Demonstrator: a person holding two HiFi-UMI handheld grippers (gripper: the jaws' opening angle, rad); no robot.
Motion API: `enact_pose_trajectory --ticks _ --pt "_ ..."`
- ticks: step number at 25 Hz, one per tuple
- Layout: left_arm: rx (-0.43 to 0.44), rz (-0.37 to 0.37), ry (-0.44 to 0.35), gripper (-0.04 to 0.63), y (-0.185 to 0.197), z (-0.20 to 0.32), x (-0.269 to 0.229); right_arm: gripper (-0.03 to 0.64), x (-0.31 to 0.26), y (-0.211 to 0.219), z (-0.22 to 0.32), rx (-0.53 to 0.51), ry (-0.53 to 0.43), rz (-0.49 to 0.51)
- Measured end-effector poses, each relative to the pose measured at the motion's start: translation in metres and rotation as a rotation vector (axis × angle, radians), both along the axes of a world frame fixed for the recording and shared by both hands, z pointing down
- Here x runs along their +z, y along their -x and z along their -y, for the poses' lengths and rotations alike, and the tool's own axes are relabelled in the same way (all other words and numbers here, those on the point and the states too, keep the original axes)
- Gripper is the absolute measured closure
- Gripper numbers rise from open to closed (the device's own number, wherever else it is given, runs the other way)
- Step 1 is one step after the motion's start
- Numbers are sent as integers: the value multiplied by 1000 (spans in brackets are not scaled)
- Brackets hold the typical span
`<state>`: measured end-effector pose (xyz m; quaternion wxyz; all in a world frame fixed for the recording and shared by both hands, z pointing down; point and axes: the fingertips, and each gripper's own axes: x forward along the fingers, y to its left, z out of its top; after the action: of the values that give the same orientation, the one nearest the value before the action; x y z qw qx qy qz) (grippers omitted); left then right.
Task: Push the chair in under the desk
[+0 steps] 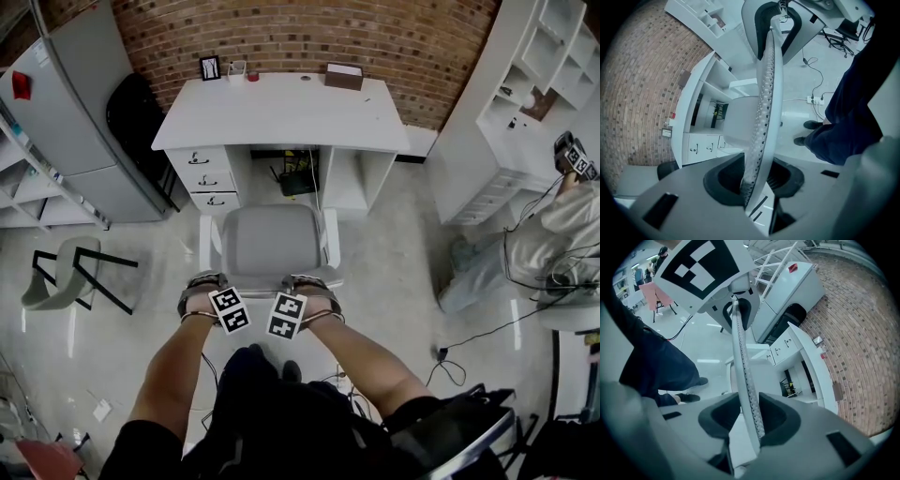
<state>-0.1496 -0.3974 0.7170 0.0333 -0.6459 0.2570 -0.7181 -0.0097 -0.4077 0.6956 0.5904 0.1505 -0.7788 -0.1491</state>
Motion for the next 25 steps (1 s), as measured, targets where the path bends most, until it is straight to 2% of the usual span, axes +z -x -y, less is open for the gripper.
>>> enact_pose_trajectory --ticks 6,25 --pt "23 -7 -15 479 2 15 3 489 3 2 14 7 -18 -3" --pt "95 -44 4 486 2 137 1 486 0 3 135 56 -20 -18"
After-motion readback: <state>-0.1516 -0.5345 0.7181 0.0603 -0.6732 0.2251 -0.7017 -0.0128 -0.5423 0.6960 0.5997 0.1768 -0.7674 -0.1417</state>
